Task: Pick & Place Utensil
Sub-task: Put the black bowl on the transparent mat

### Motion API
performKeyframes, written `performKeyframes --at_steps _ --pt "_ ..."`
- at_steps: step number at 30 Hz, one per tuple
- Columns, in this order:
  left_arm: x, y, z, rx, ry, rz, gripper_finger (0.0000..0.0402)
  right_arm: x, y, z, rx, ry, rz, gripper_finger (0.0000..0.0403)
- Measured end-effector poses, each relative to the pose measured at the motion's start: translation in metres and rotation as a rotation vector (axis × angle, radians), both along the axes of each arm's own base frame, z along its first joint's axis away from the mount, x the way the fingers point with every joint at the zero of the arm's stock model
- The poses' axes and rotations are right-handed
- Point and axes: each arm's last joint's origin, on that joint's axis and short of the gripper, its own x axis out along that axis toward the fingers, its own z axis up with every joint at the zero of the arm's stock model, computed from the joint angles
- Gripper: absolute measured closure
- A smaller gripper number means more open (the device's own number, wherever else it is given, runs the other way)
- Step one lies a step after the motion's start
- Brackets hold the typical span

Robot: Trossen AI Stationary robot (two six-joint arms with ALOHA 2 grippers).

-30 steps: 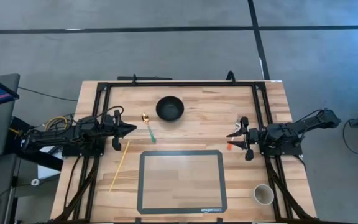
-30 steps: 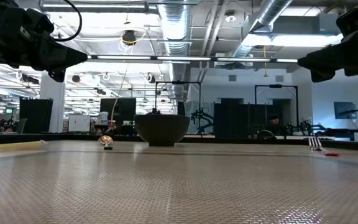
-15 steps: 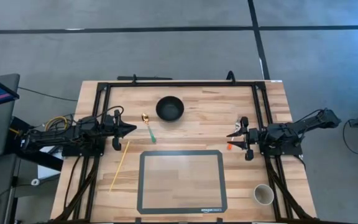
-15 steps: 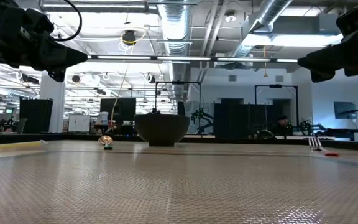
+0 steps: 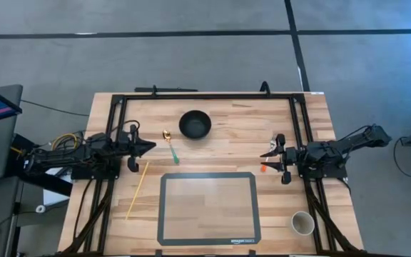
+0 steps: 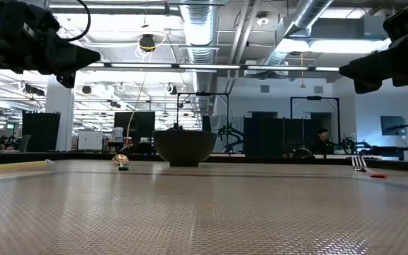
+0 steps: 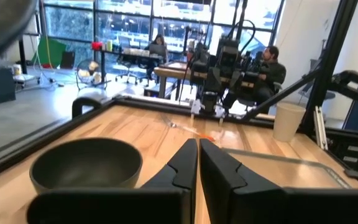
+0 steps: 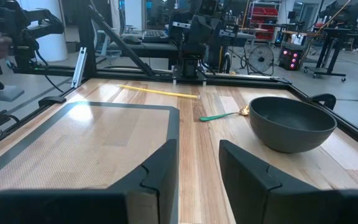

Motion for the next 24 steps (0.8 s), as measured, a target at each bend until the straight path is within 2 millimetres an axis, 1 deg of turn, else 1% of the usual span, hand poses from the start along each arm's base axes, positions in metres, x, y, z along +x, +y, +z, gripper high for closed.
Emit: performKeyframes --at_steps 6,12,15,19,22,24 --pt "0.0 0.0 0.003 -0.035 -0.036 -0.003 0.0384 0.0 0.0 0.0 0.0 0.0 0.0 0.029" --pt "-0.001 0.0 0.017 -0.004 -0.177 -0.003 0.0382 0.0 0.0 0.0 0.0 0.0 0.0 0.029" --pt "0.002 0.0 0.024 0.061 -0.158 0.008 0.0369 0.0 0.0 0.0 0.0 0.0 0.0 0.029" --pt "0.015 0.003 0.043 0.065 -0.088 0.018 0.0338 0.0 0.0 0.0 0.0 0.0 0.0 0.029" --pt "0.032 0.006 0.06 0.06 -0.024 0.032 0.031 0.0 0.0 0.0 -0.004 0.005 0.0 0.029" --pt "0.047 0.01 0.071 0.055 0.028 0.042 0.0292 0.0 0.0 -0.001 -0.004 0.005 0.0 0.029"
